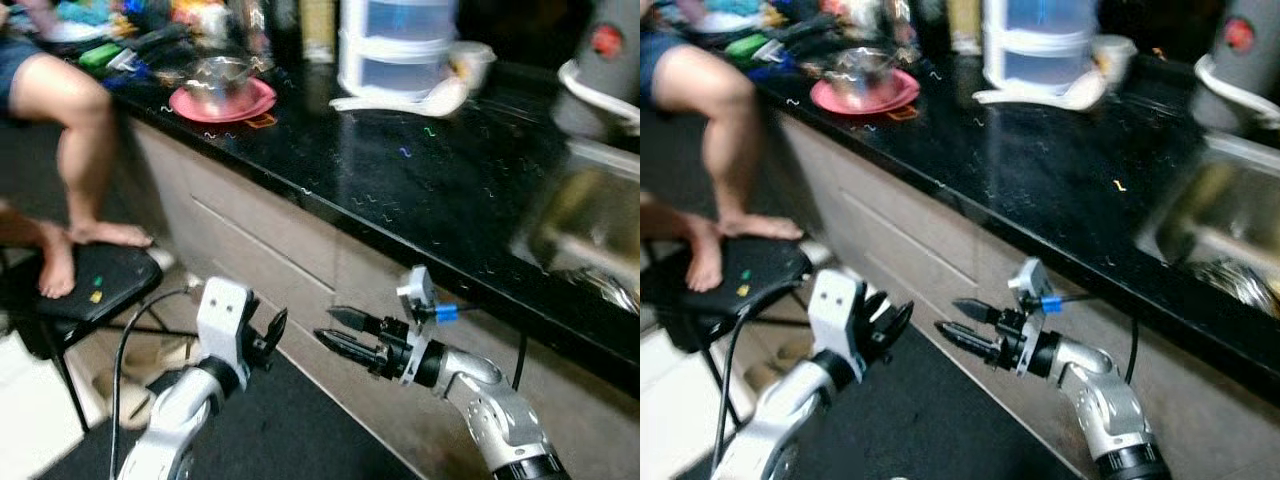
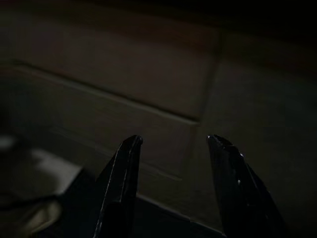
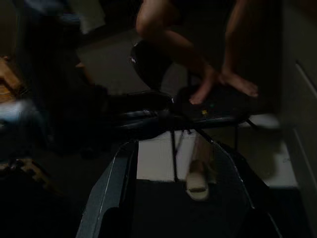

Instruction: Kitchen organization

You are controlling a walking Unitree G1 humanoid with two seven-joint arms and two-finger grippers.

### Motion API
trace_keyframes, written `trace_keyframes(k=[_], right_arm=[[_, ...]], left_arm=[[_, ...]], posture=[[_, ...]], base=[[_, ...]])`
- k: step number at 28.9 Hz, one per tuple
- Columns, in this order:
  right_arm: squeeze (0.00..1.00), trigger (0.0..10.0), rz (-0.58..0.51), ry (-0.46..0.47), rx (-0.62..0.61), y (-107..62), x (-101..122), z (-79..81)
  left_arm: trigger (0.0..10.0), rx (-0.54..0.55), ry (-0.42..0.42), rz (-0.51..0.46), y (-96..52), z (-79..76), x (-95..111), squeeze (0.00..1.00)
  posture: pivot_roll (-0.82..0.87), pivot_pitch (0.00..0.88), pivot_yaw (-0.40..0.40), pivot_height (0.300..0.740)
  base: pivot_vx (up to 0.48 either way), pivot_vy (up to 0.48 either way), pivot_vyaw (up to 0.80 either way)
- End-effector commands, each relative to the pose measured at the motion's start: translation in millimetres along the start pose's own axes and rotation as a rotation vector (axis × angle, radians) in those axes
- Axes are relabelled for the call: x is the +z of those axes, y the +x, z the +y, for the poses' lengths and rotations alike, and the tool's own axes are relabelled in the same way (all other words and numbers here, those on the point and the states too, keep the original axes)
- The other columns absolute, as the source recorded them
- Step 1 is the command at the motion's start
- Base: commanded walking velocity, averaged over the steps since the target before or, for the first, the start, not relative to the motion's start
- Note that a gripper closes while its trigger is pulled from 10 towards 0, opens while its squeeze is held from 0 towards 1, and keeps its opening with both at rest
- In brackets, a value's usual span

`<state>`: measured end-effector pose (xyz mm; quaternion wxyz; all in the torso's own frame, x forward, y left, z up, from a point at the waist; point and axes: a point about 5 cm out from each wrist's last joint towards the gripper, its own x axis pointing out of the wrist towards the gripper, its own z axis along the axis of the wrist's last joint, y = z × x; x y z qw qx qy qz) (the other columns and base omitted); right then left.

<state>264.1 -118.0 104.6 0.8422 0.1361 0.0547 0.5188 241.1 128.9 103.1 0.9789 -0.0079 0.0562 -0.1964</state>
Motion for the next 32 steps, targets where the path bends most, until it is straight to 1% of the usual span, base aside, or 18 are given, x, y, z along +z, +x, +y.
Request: trace_keyframes(k=[1,9,11,12,15,16,17,19,21,22,23,24,25,27,28,30,31,32], right_arm=[[0.0,10.0,0.011,0.023,-0.016,-3.2,-3,-1.1],[0.0,10.0,-0.024,0.032,-0.038,-0.4,1,-2.0],[0.0,10.0,-0.037,0.024,-0.056,1.2,3,-3.8],[0.0,10.0,-0.103,0.046,-0.098,6.3,12,-9.2],[0.0,10.0,-0.127,0.056,-0.106,8.0,16,-10.4],[0.0,10.0,-0.165,0.072,-0.092,11.0,24,-9.3],[0.0,10.0,-0.165,0.072,-0.092,11.0,24,-9.3],[0.0,10.0,-0.206,0.082,-0.064,14.1,33,-6.1],[0.0,10.0,-0.232,0.078,-0.048,16.4,41,-4.3],[0.0,10.0,-0.257,0.071,-0.035,18.8,49,-2.7],[0.0,10.0,-0.257,0.071,-0.035,18.8,49,-2.7],[0.0,10.0,-0.287,0.06,-0.027,21.4,58,-1.1],[0.0,10.0,-0.287,0.06,-0.027,21.4,58,-1.1],[0.0,10.0,-0.345,0.034,-0.019,27.2,76,2.3],[0.0,10.0,-0.345,0.034,-0.019,27.2,76,2.3],[0.0,10.0,-0.381,0.016,-0.01,32.1,90,6.0],[0.0,10.0,-0.381,0.016,-0.01,32.1,90,6.0],[0.0,10.0,-0.433,0.004,0.001,37.2,107,9.7]], left_arm=[[10.0,0.002,0.016,0.006,0.2,-0.6,-2,0.0],[10.0,0.018,0.032,-0.005,4.8,1.0,0,0.0],[10.0,0.022,0.037,-0.006,5.5,1.4,0,0.0],[10.0,0.031,0.033,-0.016,5.5,2.7,-1,0.0],[10.0,0.033,0.03,-0.021,5.2,3.2,-1,0.0],[10.0,0.034,0.023,-0.026,4.9,3.9,-1,0.0],[10.0,0.034,0.023,-0.026,4.9,3.9,-1,0.0],[10.0,0.035,0.021,-0.027,5.0,4.3,-1,0.0],[10.0,0.033,0.021,-0.029,5.2,4.4,-1,0.0],[10.0,0.031,0.023,-0.031,5.4,4.4,-1,0.0],[10.0,0.031,0.023,-0.031,5.4,4.4,-1,0.0],[10.0,0.028,0.024,-0.033,5.7,4.3,-2,0.0],[10.0,0.028,0.024,-0.033,5.7,4.3,-2,0.0],[10.0,0.024,0.027,-0.037,5.8,3.8,-2,0.0],[10.0,0.024,0.027,-0.037,5.8,3.8,-2,0.0],[10.0,0.02,0.03,-0.04,6.3,3.5,-2,0.0],[10.0,0.02,0.03,-0.04,6.3,3.5,-2,0.0],[10.0,0.017,0.034,-0.04,7.4,3.8,-2,0.0]], posture=[[0.01,0.001,-0.03,0.732],[0.02,0.0,-0.025,0.732],[0.02,0.0,-0.025,0.732],[0.03,0.0,-0.024,0.732],[0.03,0.0,-0.024,0.732],[0.03,0.0,-0.024,0.732],[0.03,0.0,-0.024,0.732],[0.03,0.0,-0.025,0.732],[0.03,0.0,-0.023,0.732],[0.03,0.0,-0.023,0.732],[0.03,0.0,-0.023,0.732],[0.03,0.0,-0.023,0.732],[0.03,0.0,-0.023,0.732],[0.03,0.0,-0.024,0.732],[0.03,0.0,-0.024,0.732],[0.03,0.0,-0.023,0.732],[0.03,0.0,-0.023,0.732],[0.03,0.0,-0.03,0.732]], base=[[0.0,0.0,0.77],[0.0,0.0,0.76],[0.0,0.0,0.0],[0.0,0.0,0.0],[0.0,0.0,0.0],[0.0,0.0,0.0],[0.0,0.0,0.0],[0.0,0.0,0.0],[0.251,0.0,0.0],[0.27,0.0,0.0],[0.27,0.0,0.0],[0.289,0.0,0.0],[0.289,0.0,0.0],[0.313,0.0,0.0],[0.315,0.0,0.0],[0.322,0.0,0.0],[0.322,0.0,0.0],[0.337,0.0,0.0]])
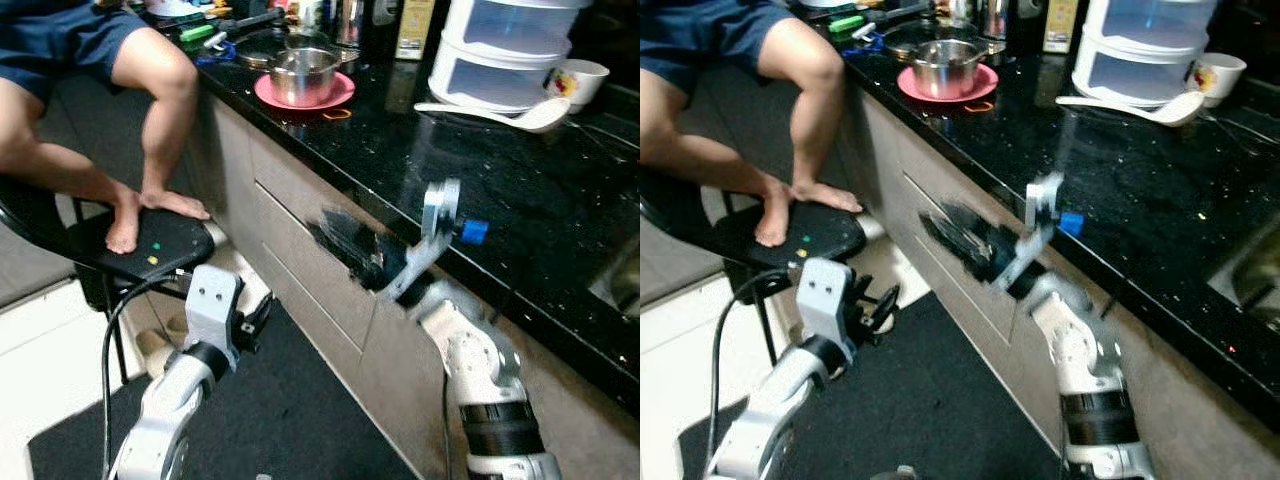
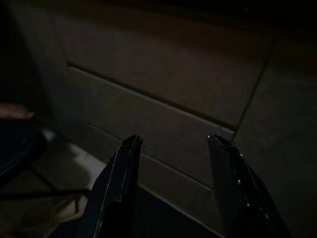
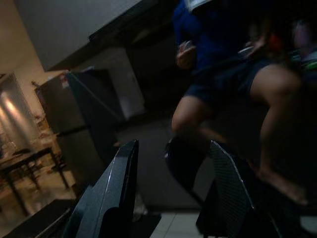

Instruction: Kitchen organization

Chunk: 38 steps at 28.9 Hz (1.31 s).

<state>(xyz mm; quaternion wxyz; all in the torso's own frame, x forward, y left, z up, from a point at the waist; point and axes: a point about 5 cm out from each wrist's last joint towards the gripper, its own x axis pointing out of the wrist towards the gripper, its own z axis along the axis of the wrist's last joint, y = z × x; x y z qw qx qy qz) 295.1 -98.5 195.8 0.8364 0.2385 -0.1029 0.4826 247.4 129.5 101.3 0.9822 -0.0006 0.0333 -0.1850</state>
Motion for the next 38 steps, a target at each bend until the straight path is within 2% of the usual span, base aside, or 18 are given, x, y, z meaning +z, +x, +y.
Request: trace_keyframes(k=[1,7,13,15,26,29,38], right_arm=[[0.0,10.0,-0.066,-0.012,0.009,10.3,18,3.5],[0.0,10.0,-0.151,-0.027,0.046,24.9,40,12.9],[0.0,10.0,-0.204,0.003,0.086,27.7,51,20.1],[0.0,10.0,-0.218,0.035,0.148,25.8,54,27.0],[0.0,10.0,-0.2,0.068,0.192,24.0,54,35.5],[0.0,10.0,-0.187,0.042,0.166,25.8,53,34.6],[0.0,10.0,-0.164,0.045,0.125,30.2,53,31.5]], left_arm=[[10.0,-0.008,0.013,0.003,1.9,0.9,-1,0.0],[10.0,-0.01,0.016,-0.002,2.6,-0.6,-1,0.0],[10.0,-0.01,0.019,-0.005,2.4,-0.5,-1,0.0],[10.0,-0.017,0.021,-0.004,2.6,-0.4,-1,0.0],[10.0,-0.023,0.021,-0.006,3.3,-0.3,-1,0.0],[10.0,-0.022,0.021,-0.007,3.5,-0.3,-1,0.0],[10.0,-0.025,0.021,-0.008,4.2,0.2,-1,0.0]], posture=[[0.03,0.0,-0.031,0.732],[0.03,0.0,-0.027,0.732],[0.04,0.0,-0.017,0.732],[0.04,0.0,-0.014,0.732],[0.04,0.0,-0.015,0.732],[0.04,0.0,-0.015,0.732],[0.04,0.0,-0.014,0.732]], base=[[0.337,0.0,0.0],[0.336,0.0,0.0],[0.336,0.0,0.0],[0.336,0.0,0.4],[0.335,0.0,0.8],[0.337,0.0,0.47],[0.333,0.0,0.0]])
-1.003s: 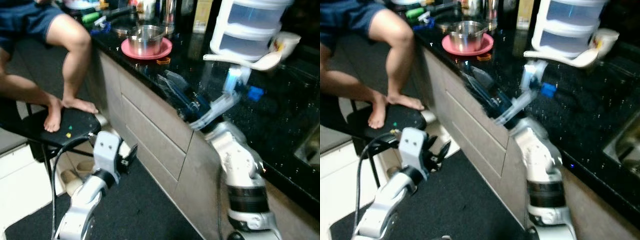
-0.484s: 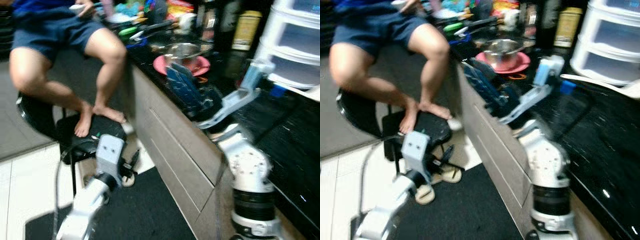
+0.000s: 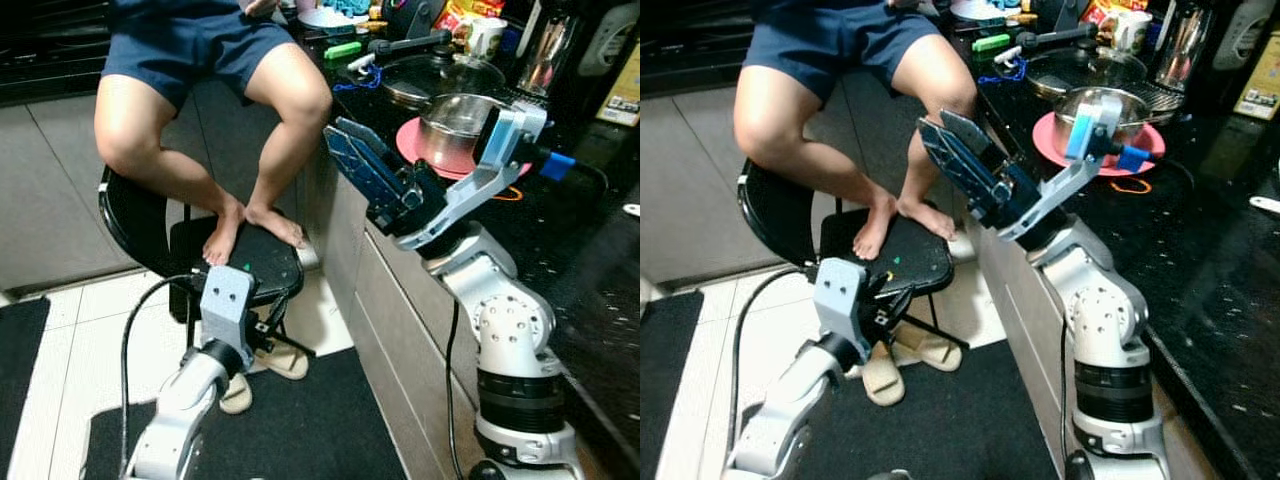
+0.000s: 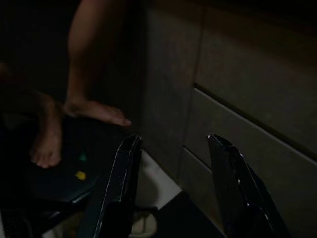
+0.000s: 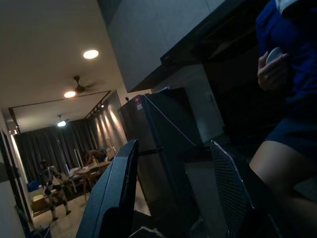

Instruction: Kitchen organization

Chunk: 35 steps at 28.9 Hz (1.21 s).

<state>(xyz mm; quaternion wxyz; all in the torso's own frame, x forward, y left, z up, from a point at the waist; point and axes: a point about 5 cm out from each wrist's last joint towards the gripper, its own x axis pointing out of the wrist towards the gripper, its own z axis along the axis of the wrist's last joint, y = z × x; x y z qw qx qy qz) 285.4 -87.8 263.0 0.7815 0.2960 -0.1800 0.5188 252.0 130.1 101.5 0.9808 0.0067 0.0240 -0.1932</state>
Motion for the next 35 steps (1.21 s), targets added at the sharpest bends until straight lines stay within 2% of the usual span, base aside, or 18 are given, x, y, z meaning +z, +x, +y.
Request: trace_keyframes(k=[1,30,35], right_arm=[[0.0,10.0,0.017,-0.012,-0.016,0.2,1,-1.5],[0.0,10.0,0.068,-0.08,-0.104,14.0,1,-6.8],[0.0,10.0,0.08,-0.076,-0.107,14.4,1,-7.9]], left_arm=[[10.0,-0.01,0.003,0.007,0.3,-2.0,-1,0.0],[10.0,-0.013,0.004,0.005,2.5,-2.2,-3,0.0],[10.0,-0.013,0.004,0.01,1.5,-2.7,-6,0.0]], posture=[[0.04,0.0,-0.014,0.732],[0.04,0.0,-0.023,0.732],[0.04,0.0,-0.022,0.732]], base=[[0.334,0.0,0.0],[0.333,0.0,0.0],[0.333,0.0,-0.8]])
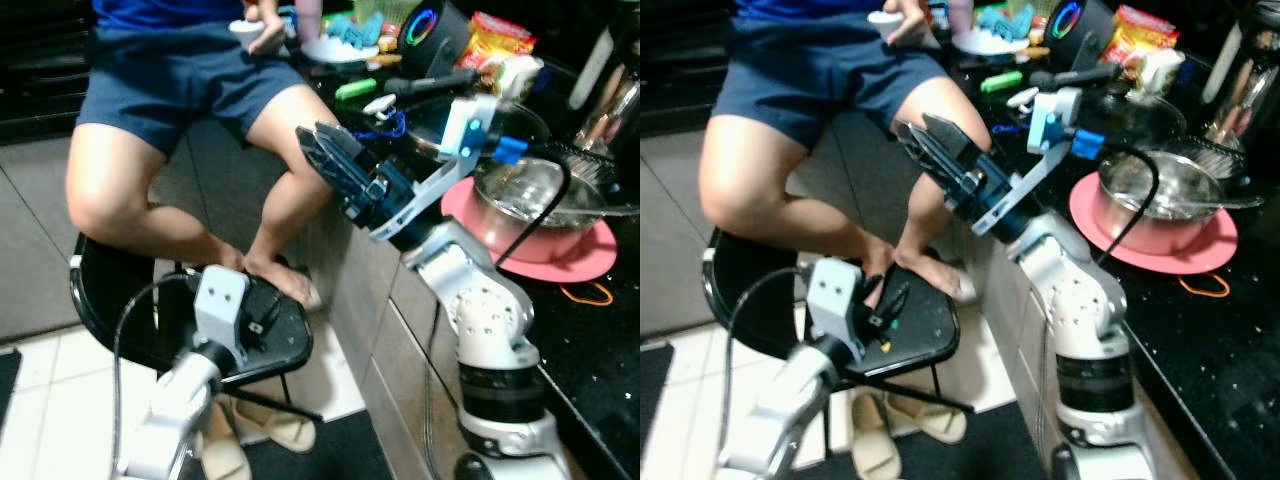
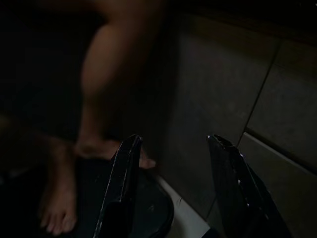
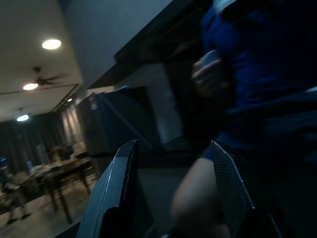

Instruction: Kitchen organization

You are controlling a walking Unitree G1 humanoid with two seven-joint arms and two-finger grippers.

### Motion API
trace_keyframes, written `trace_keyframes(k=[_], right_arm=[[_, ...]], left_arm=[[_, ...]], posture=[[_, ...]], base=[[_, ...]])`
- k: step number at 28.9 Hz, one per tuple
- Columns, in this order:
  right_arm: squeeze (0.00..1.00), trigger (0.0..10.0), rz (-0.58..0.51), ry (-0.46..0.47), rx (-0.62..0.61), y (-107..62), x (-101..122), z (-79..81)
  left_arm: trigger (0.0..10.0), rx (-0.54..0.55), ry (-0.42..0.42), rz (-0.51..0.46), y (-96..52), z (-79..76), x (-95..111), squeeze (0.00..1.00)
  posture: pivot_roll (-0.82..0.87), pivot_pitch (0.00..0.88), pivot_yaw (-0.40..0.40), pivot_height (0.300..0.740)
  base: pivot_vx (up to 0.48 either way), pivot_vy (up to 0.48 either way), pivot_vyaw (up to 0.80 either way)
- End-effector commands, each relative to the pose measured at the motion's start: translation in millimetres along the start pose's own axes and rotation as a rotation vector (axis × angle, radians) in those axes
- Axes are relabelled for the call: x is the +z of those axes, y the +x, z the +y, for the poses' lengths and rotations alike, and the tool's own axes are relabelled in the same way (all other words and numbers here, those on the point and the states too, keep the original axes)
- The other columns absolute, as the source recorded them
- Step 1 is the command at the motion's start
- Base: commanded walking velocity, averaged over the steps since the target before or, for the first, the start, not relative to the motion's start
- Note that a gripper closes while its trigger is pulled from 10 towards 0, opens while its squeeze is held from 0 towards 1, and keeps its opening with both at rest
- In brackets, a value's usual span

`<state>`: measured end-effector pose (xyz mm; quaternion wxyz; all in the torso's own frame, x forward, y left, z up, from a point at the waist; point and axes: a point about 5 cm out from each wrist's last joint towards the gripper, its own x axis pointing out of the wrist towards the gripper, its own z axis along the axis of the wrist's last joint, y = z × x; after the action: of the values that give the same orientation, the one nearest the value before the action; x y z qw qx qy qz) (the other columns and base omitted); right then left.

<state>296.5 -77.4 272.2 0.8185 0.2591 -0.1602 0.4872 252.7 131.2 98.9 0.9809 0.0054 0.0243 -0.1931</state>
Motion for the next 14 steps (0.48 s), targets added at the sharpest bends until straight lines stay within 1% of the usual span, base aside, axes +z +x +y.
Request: trace_keyframes(k=[1,5,14], right_arm=[[0.0,10.0,0.018,-0.006,-0.019,-2.5,0,-3.5],[0.0,10.0,0.022,-0.009,-0.012,-2.3,1,-2.8],[0.0,10.0,0.001,-0.033,0.005,0.6,11,-1.7]], left_arm=[[10.0,-0.013,0.006,0.011,1.1,-4.0,-3,0.0],[10.0,-0.015,0.005,0.012,1.0,-4.4,-4,0.0],[10.0,-0.028,0.013,0.008,1.4,-6.4,-5,0.0]], posture=[[0.04,0.0,-0.022,0.732],[0.04,0.0,-0.021,0.732],[0.04,0.0,-0.015,0.732]], base=[[0.334,0.0,-0.79],[0.312,0.0,-0.8],[0.0,0.0,-0.79]])
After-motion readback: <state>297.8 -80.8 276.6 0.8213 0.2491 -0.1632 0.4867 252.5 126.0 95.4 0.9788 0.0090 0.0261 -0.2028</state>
